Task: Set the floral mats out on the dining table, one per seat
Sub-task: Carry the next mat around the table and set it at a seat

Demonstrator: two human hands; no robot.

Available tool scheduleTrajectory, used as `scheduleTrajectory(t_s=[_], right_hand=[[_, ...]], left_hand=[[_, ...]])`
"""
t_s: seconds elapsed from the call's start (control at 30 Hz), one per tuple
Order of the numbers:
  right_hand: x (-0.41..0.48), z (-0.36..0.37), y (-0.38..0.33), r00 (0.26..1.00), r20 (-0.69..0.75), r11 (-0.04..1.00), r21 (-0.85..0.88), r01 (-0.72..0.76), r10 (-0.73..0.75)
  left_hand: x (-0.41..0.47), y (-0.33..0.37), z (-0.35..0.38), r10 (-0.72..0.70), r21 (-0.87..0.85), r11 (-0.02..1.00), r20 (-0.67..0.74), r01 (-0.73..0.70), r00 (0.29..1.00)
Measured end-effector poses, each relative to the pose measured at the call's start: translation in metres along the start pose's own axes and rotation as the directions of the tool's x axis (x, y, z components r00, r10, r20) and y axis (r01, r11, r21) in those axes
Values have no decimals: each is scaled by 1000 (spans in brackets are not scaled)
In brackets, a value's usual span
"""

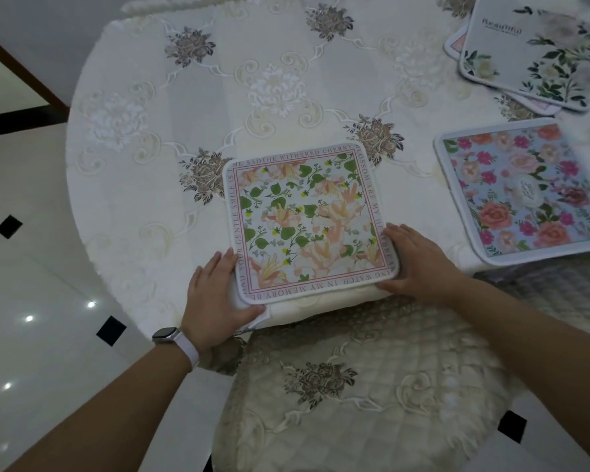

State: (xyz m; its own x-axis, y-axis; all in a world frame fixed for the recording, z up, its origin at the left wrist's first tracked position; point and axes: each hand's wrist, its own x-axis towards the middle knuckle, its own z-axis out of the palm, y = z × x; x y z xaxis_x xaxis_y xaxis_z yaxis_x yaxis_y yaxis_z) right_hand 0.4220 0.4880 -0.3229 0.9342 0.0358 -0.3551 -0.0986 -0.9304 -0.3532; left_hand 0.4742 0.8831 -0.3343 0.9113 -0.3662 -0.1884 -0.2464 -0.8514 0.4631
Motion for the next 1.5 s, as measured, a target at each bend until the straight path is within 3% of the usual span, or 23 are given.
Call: scheduleTrajectory(t_s=[0.37, 1.17, 1.5], right_hand=[[3, -2, 6, 1000, 18, 999, 43, 15, -15], [1, 3, 15, 996, 55, 997, 47, 67, -69], [-3, 2, 13, 995, 72, 998, 19, 67, -69]], left_hand=[[0, 10, -2, -71, -36, 997, -40, 70, 997], [-15, 19, -3, -56, -217, 975, -8, 53, 998], [-20, 29, -10, 25, -253, 967, -65, -40, 998]])
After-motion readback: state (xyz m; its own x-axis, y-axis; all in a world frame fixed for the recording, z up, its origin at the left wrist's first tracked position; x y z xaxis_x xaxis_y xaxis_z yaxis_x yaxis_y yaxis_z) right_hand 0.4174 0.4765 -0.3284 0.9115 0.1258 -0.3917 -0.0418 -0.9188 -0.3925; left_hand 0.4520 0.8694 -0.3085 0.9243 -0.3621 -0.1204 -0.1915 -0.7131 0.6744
